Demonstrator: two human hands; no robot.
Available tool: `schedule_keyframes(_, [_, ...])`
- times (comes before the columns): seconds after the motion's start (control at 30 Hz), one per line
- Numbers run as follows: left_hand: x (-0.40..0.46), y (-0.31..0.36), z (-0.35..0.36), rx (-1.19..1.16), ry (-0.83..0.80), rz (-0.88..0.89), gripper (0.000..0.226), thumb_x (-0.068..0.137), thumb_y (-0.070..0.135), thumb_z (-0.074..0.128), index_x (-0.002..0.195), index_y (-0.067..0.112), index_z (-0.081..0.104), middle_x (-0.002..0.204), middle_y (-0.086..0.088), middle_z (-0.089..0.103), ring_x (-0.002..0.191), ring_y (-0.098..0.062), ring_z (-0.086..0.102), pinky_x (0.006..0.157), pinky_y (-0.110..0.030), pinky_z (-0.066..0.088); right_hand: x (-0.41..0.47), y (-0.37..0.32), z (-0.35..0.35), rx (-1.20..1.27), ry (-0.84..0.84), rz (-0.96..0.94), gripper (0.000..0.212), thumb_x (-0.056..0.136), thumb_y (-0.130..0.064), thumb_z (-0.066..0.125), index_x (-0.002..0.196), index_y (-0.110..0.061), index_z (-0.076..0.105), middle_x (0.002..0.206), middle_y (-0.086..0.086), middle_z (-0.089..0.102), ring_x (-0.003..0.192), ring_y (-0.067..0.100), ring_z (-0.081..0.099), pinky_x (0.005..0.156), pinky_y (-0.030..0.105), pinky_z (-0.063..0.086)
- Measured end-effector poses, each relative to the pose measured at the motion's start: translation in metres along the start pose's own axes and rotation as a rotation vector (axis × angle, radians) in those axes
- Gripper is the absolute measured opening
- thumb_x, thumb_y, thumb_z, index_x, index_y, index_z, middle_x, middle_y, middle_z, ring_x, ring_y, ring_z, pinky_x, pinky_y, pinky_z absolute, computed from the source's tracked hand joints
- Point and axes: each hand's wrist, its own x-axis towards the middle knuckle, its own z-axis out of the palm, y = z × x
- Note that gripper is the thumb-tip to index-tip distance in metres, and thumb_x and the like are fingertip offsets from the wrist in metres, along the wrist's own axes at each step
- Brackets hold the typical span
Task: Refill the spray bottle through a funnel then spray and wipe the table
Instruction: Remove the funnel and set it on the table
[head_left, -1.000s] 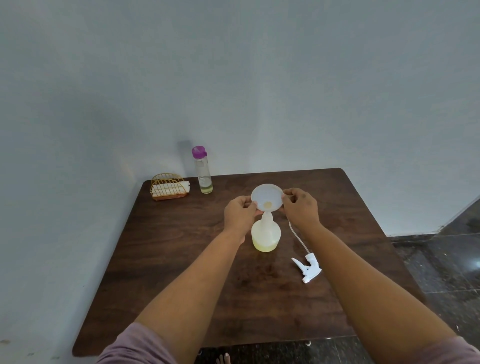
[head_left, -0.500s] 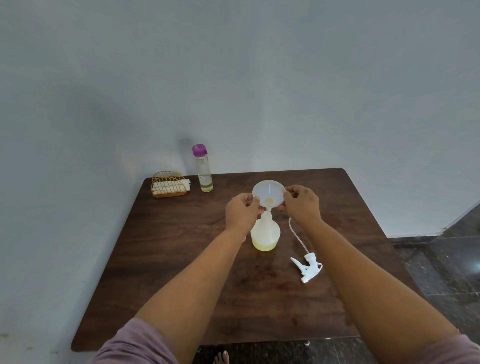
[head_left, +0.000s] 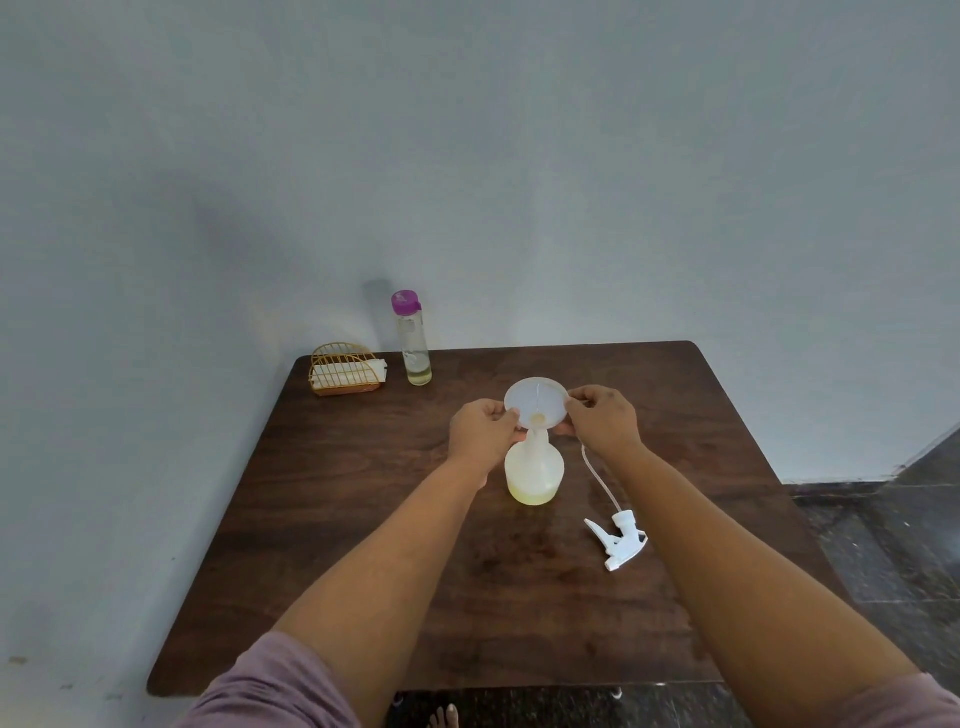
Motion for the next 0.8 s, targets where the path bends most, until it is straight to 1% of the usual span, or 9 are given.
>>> schedule_keyframes(0.07, [0.0, 0.001, -0.001, -0.029, -0.001, -0.022, 0.025, 0.094, 0.02, 0.064, 0.116, 0.009, 0.066, 0.098, -0.001, 0.072, 0.075, -0.008, 0.073, 0.072, -0.022, 0.059, -0.001, 0.001, 0.001, 0.019, 0.01, 0.007, 0.019, 0.092, -0.02, 0.058, 0.108, -0.013, 0.066, 0.099, 0.004, 0.069, 0.077, 0.014, 0.071, 0.078, 0.034, 0.06])
schedule_keyframes(0.17, [-0.001, 0.003, 0.0, -0.03, 0.016, -0.028, 0.028, 0.093, 0.02, 0.065, 0.119, 0.01, 0.065, 0.104, -0.001, 0.071, 0.075, -0.008, 0.073, 0.071, -0.022, 0.06, -0.003, 0.002, 0.002, -0.01, 0.027, -0.012, 0.02, 0.093, -0.022, 0.059, 0.111, -0.015, 0.065, 0.102, 0.002, 0.067, 0.08, 0.013, 0.069, 0.077, 0.03, 0.06])
schedule_keyframes(0.33, [-0.002, 0.001, 0.0, -0.002, -0.031, -0.013, 0.031, 0.093, 0.02, 0.065, 0.121, 0.008, 0.064, 0.108, -0.005, 0.072, 0.078, -0.01, 0.073, 0.079, -0.028, 0.06, -0.004, 0.006, -0.002, -0.015, 0.019, -0.026, 0.019, 0.093, -0.022, 0.059, 0.109, -0.015, 0.066, 0.098, 0.0, 0.068, 0.077, 0.01, 0.069, 0.076, 0.024, 0.059])
schedule_keyframes(0.5, [-0.003, 0.007, 0.003, 0.001, 0.031, -0.003, 0.032, 0.093, 0.021, 0.065, 0.122, 0.01, 0.063, 0.112, -0.004, 0.071, 0.078, -0.01, 0.073, 0.076, -0.025, 0.06, -0.001, 0.004, -0.003, 0.101, -0.002, 0.045, 0.01, 0.093, -0.023, 0.059, 0.099, -0.021, 0.067, 0.094, -0.001, 0.069, 0.082, 0.015, 0.07, 0.082, 0.036, 0.059])
schedule_keyframes(0.57, [-0.004, 0.009, 0.003, -0.017, 0.054, 0.004, 0.028, 0.094, 0.018, 0.063, 0.121, 0.009, 0.062, 0.109, -0.003, 0.07, 0.075, -0.009, 0.073, 0.073, -0.023, 0.06, 0.0, 0.0, -0.005, 0.175, -0.008, 0.084, 0.011, 0.095, -0.025, 0.054, 0.094, -0.022, 0.065, 0.087, 0.0, 0.068, 0.079, 0.015, 0.068, 0.084, 0.036, 0.058])
schedule_keyframes(0.63, [-0.004, 0.01, 0.0, -0.048, 0.066, 0.01, 0.027, 0.094, 0.014, 0.061, 0.121, 0.008, 0.062, 0.111, -0.004, 0.07, 0.075, -0.01, 0.073, 0.075, -0.025, 0.06, 0.002, -0.003, -0.004, 0.213, 0.005, 0.112, 0.018, 0.097, -0.03, 0.05, 0.098, -0.019, 0.065, 0.085, 0.0, 0.066, 0.078, 0.016, 0.061, 0.083, 0.035, 0.054])
schedule_keyframes(0.7, [-0.001, 0.01, -0.003, -0.101, 0.066, 0.004, 0.027, 0.095, 0.012, 0.059, 0.121, 0.007, 0.061, 0.112, -0.005, 0.07, 0.075, -0.01, 0.074, 0.077, -0.027, 0.06, 0.008, -0.005, -0.002, 0.243, 0.005, 0.136, 0.028, 0.097, -0.033, 0.048, 0.109, -0.016, 0.066, 0.095, 0.001, 0.064, 0.087, 0.017, 0.056, 0.089, 0.038, 0.05])
schedule_keyframes(0.77, [0.001, 0.012, -0.007, -0.161, 0.065, -0.02, 0.026, 0.095, 0.013, 0.06, 0.12, 0.007, 0.062, 0.111, -0.005, 0.07, 0.076, -0.01, 0.074, 0.08, -0.027, 0.06, 0.013, -0.008, 0.0, 0.281, -0.031, 0.17, 0.028, 0.096, -0.031, 0.049, 0.116, -0.018, 0.063, 0.11, 0.002, 0.062, 0.102, 0.021, 0.054, 0.099, 0.042, 0.047])
schedule_keyframes(0.8, [0.003, 0.013, -0.008, -0.195, 0.061, -0.034, 0.027, 0.095, 0.013, 0.06, 0.121, 0.007, 0.062, 0.111, -0.005, 0.071, 0.076, -0.01, 0.074, 0.081, -0.027, 0.06, 0.016, -0.01, 0.002, 0.301, -0.058, 0.19, 0.027, 0.095, -0.03, 0.051, 0.117, -0.018, 0.062, 0.112, 0.002, 0.06, 0.103, 0.021, 0.053, 0.098, 0.041, 0.046])
